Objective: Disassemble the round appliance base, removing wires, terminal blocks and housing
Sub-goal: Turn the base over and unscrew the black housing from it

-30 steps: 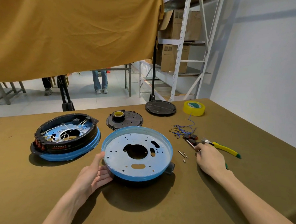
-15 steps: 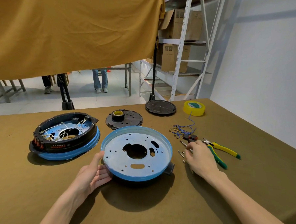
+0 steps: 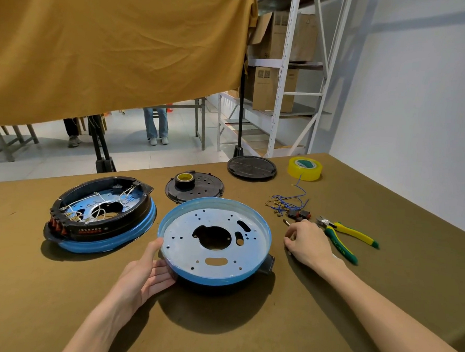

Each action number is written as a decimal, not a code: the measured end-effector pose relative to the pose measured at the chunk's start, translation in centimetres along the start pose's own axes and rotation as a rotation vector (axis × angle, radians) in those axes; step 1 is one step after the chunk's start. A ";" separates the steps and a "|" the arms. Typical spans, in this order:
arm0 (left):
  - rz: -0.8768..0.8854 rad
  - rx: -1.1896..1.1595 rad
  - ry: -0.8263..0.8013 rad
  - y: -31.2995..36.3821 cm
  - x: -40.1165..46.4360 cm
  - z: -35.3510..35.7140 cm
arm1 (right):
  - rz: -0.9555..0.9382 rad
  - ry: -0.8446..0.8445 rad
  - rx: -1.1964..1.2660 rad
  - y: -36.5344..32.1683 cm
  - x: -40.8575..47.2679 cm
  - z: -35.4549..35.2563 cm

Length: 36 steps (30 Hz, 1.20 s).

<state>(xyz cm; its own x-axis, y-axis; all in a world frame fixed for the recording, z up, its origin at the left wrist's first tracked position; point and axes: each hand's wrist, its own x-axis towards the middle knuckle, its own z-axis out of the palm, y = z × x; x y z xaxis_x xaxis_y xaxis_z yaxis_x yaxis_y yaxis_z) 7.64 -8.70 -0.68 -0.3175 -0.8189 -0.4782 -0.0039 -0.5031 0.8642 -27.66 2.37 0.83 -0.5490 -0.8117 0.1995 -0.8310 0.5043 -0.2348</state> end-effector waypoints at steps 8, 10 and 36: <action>-0.033 -0.088 -0.052 0.3 -0.7 -0.2 | -0.233 0.184 0.432 -5.0 -2.1 -1.8; -0.038 -0.170 -0.080 0.5 -1.0 -0.5 | -0.247 0.316 0.434 -6.3 -2.6 -3.1; 0.171 0.003 -0.042 -0.3 -2.8 1.6 | -0.784 -0.223 0.175 -13.5 -6.8 -5.1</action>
<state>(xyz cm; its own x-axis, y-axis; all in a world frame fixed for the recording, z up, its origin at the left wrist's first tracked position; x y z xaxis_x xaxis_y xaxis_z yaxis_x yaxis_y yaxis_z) 7.02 -5.78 0.65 -0.3527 -0.8802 -0.3174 0.0506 -0.3567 0.9329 -13.18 2.54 7.47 0.2291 -0.9569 0.1782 -0.9287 -0.2698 -0.2544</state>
